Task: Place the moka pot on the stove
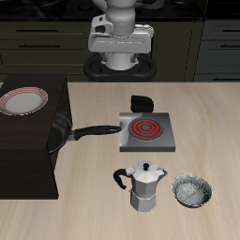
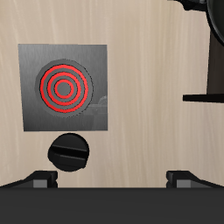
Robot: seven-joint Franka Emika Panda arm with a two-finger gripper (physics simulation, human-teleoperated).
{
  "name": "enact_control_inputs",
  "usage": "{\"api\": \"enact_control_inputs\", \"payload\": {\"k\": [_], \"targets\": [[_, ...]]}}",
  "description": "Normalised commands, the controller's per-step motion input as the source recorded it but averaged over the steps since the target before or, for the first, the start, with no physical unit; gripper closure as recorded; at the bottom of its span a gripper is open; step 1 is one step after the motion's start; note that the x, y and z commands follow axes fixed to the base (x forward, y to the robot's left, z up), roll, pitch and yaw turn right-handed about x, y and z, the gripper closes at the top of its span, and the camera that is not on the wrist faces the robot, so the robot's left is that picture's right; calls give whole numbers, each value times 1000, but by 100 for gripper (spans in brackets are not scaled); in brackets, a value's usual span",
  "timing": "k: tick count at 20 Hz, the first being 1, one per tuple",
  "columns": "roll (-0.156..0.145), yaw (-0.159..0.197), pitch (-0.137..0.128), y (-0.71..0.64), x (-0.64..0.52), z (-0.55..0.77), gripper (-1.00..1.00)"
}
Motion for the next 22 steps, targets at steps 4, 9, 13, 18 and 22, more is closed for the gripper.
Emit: {"api": "enact_control_inputs", "payload": {"k": [4, 9, 13, 18, 22], "targets": [[55, 5, -17, 49, 257, 44, -100], [-36, 15, -27, 59, 300, -14, -100], [30, -28, 46, 104, 421, -61, -100], [46, -1, 6, 169, 376, 13, -100], [17, 58, -11, 95, 377, 14, -100]]}}
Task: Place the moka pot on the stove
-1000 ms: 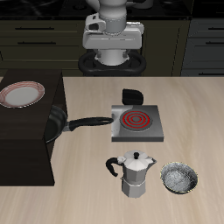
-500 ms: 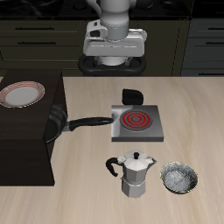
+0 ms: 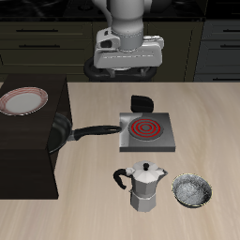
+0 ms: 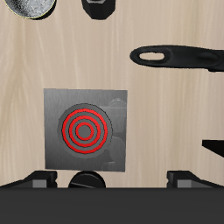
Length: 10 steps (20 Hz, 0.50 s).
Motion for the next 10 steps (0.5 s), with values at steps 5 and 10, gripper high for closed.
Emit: {"api": "enact_control_inputs", "payload": {"k": [5, 10], "targets": [[-31, -2, 20, 53, 465, -73, -100], [15, -8, -3, 187, 360, -32, -100]]}}
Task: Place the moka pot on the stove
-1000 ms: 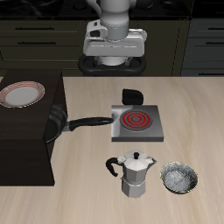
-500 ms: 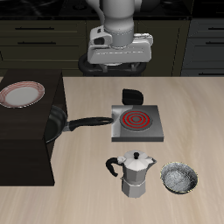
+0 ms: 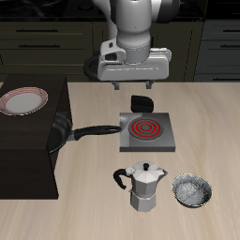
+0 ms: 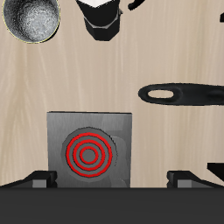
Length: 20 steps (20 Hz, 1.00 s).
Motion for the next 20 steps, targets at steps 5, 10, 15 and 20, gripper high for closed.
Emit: {"api": "enact_control_inputs", "payload": {"k": [5, 10, 15, 20], "targets": [[-16, -30, -14, 48, 292, 131, -100], [32, 40, 19, 90, 327, 0, -100], [-38, 32, -51, -24, 421, 77, -100], [13, 21, -2, 63, 353, 22, -100]]}}
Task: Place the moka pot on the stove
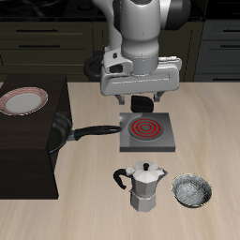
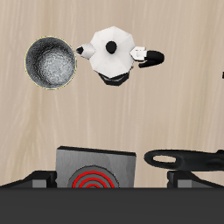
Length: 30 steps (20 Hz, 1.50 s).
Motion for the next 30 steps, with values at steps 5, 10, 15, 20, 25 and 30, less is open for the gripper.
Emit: {"api": "enact_control_inputs", "payload": {"k": [5, 10, 15, 20, 25, 30], "targets": [[-16, -19, 4, 17, 303, 38, -100], [15, 22, 15, -23, 297, -11, -100], [-24, -27, -4, -94, 264, 67, -100], [-27, -16, -30, 6, 275, 78, -100], [-28, -26, -7, -51, 193, -62, -100], [-5, -3, -8, 56, -10, -187, -100]]}}
